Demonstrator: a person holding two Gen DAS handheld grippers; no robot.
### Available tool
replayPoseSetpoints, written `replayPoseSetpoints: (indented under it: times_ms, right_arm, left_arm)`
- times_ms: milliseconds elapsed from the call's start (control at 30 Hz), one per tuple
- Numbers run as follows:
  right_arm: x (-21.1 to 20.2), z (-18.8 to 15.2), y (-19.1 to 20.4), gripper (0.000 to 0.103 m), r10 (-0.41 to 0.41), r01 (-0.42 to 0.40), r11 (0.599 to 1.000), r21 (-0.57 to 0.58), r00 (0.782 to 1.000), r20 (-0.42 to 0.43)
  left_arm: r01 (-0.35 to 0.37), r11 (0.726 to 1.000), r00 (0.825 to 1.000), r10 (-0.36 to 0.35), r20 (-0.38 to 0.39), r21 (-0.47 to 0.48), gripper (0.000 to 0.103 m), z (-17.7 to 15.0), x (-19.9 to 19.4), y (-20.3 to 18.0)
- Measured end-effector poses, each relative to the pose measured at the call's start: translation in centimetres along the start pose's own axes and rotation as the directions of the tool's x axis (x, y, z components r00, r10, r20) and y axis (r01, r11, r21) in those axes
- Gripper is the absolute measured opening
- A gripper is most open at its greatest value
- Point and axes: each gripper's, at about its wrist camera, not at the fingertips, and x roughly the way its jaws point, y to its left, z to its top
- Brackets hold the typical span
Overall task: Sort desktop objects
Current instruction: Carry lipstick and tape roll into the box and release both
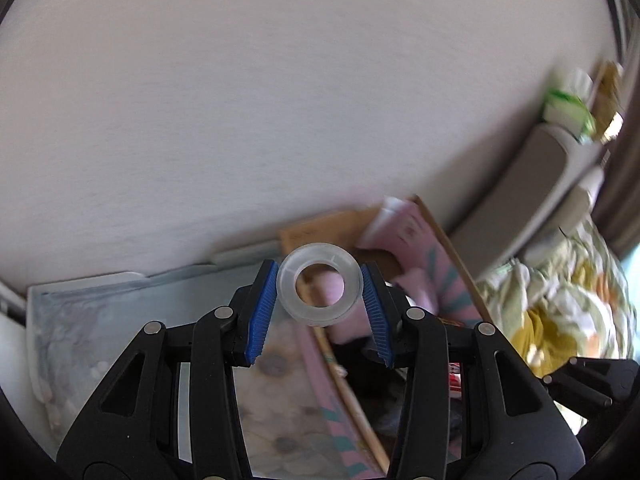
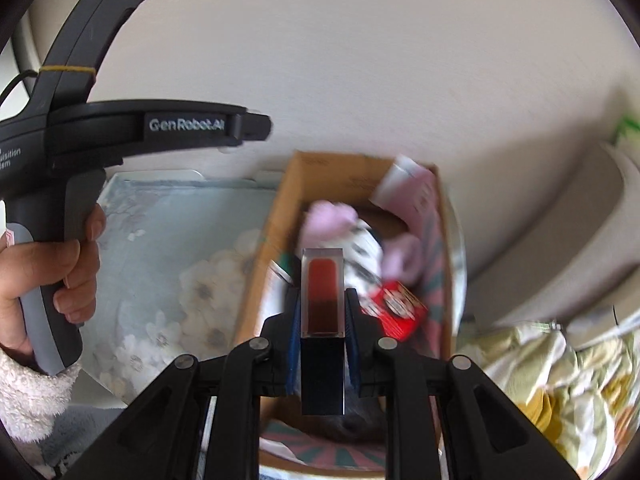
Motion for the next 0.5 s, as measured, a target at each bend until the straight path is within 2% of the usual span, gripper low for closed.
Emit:
replayPoseSetpoints:
  times_ms: [67,233,333,367,400,433,467,500]
  right_arm:
    - [0.0,-0.7,-0.8,0.018,-0.004,0.004,1.0,0.013,1.0,-0.008]
    - [0.9,-1.7,-2.2,0.018,0.009,-0.008,0.999,0.034,0.999,-0.03]
    - [1.2,-2.2,-2.8,0.018,0.031,-0.029,0.998,0.055,0.999,-0.036]
    - [1.5,-2.2,-2.9,0.018,0.039,-0.037,0.998,0.056,0.998,-0.045]
    - [1.8,-2.2,-3.0,0.024,0.044,-0.041,0.997,0.058,0.997,-0.06]
    - [2.2,-2.2,-3.1,0.032,0.048,-0.043,0.997,0.061,0.996,-0.073]
    - [2.3,-2.3,-3.2,0.063,0.049,-0.045,0.997,0.06,0.996,-0.077]
    - [2.4,-2.5,-3.2,0.101,0.053,-0.048,0.997,0.063,0.995,-0.082]
  left_arm:
    - [0.02,0.999,1.0,-0.02,-0.024,0.034,0.04,1.5,0.0,-2.3]
    - [0.042,0.997,0.996,-0.038,-0.081,0.06,0.04,0.9,2.4,-4.1]
    - [0.031,0.997,0.994,-0.024,-0.105,0.067,0.04,0.7,3.5,-4.9]
    - [0.025,0.997,0.993,-0.017,-0.118,0.068,0.052,0.5,4.6,-4.4]
    - [0.024,0.997,0.99,-0.014,-0.143,0.068,0.068,0.4,4.9,-4.7]
    - [0.024,0.998,0.985,-0.013,-0.174,0.058,0.102,0.5,4.5,-4.2]
    - [0.029,0.999,0.983,-0.02,-0.182,0.045,0.103,0.2,4.9,-4.0]
    - [0.039,0.999,0.982,-0.032,-0.186,0.037,0.103,0.0,5.0,-3.9]
